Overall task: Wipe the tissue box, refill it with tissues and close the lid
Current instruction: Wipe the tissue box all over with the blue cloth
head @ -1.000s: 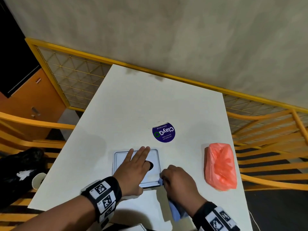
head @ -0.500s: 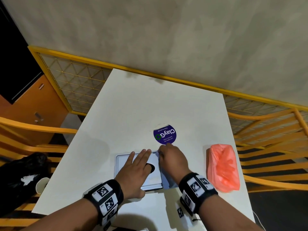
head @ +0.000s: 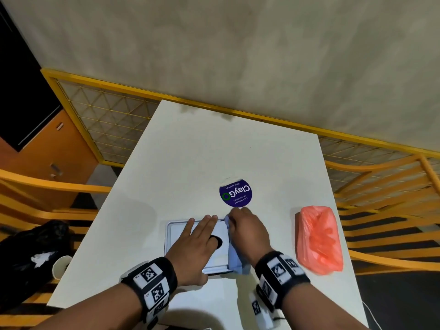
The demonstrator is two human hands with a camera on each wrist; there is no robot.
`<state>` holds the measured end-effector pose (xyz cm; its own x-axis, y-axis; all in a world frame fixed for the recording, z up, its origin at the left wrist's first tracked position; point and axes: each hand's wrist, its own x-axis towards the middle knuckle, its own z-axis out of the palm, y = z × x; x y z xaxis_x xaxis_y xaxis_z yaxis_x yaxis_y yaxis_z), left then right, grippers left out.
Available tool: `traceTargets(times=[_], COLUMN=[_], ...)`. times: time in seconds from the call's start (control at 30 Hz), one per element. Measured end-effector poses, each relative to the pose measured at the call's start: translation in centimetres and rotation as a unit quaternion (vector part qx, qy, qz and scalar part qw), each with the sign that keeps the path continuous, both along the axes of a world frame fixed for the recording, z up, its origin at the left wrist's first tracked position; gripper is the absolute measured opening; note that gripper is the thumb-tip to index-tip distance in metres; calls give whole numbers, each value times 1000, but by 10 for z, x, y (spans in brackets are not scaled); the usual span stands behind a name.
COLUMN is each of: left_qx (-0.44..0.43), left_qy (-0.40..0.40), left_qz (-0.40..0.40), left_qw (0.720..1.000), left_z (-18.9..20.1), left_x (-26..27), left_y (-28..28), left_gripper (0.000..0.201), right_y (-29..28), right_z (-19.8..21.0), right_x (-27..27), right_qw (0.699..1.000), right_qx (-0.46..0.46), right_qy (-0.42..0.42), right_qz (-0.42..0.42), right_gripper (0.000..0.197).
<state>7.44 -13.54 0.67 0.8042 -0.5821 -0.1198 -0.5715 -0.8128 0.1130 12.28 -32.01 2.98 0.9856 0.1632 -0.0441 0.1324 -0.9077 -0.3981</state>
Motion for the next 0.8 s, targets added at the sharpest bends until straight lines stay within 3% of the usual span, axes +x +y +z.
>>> traceTargets(times=[0.17, 0.33, 0.43, 0.5, 0.57, 0.7, 0.8], left_qx=[-12, -18, -8, -12, -26, -35, -53], left_qy=[9, 6, -3, -8, 20, 44, 70], left_qz=[13, 10, -8, -17, -8, 12, 48], left_qw=[1000, 1000, 1000, 1000, 999, 998, 995], left_z=[-1, -1, -1, 2, 5, 9, 17], left_x=[2, 3, 7, 11, 15, 19, 26], left_y=[-1, 0, 0, 0, 1, 1, 0], left_gripper=[70, 69, 67, 66, 66, 64, 65], right_y=[2, -20, -31, -38, -43, -55, -64], right_z=[1, -2, 8, 21, 34, 50, 52], right_x=[3, -56, -81, -84, -82, -82, -79], right_qw=[1000, 999, 995, 991, 980, 956, 940], right_qx=[-1, -5, -22, 21, 123, 232, 281], right_qy=[-13, 5, 68, 122, 154, 136, 115], right_qz=[16, 43, 65, 49, -11, -116, -157], right_gripper=[11, 16, 11, 8, 7, 28, 29])
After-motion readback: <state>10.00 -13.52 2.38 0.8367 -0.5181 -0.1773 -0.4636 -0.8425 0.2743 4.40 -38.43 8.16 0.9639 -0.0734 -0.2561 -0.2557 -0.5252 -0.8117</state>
